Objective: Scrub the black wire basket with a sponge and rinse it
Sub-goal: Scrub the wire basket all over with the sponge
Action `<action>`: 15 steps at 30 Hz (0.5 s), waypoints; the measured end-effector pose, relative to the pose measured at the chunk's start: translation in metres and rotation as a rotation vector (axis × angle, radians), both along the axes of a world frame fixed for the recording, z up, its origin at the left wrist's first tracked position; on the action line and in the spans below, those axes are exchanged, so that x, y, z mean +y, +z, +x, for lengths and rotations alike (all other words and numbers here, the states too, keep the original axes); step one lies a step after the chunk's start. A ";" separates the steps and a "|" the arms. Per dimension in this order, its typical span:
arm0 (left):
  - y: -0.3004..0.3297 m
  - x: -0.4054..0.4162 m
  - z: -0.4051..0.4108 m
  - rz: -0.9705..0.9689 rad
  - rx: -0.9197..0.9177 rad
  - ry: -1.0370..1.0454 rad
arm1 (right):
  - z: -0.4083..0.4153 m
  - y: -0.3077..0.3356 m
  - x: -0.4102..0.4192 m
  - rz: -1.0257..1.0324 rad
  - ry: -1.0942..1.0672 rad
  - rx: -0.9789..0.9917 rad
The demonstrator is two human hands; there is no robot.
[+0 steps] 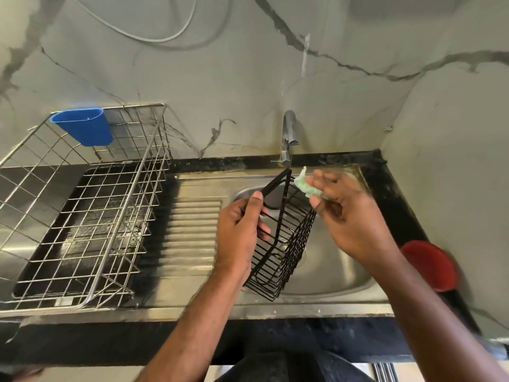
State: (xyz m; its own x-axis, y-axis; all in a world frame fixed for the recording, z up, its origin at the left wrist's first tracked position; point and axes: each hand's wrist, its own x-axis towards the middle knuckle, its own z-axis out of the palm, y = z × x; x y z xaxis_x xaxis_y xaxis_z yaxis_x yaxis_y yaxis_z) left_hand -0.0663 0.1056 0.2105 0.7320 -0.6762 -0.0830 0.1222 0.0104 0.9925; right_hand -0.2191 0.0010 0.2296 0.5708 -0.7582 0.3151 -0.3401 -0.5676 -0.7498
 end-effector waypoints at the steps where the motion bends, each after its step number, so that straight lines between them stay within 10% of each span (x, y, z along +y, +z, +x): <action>1: 0.000 -0.001 0.000 -0.002 -0.001 0.002 | 0.002 0.001 0.002 0.026 0.037 -0.005; 15: 0.009 -0.014 0.009 -0.066 0.035 0.073 | 0.003 0.002 -0.002 -0.350 0.241 0.021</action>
State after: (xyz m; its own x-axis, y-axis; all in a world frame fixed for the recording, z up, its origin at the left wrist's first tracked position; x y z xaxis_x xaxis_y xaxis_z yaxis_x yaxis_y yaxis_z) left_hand -0.0578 0.0915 0.2195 0.7767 -0.6264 -0.0661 0.1529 0.0857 0.9845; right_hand -0.2157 -0.0011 0.2321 0.7276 -0.4517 0.5163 -0.1801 -0.8520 -0.4916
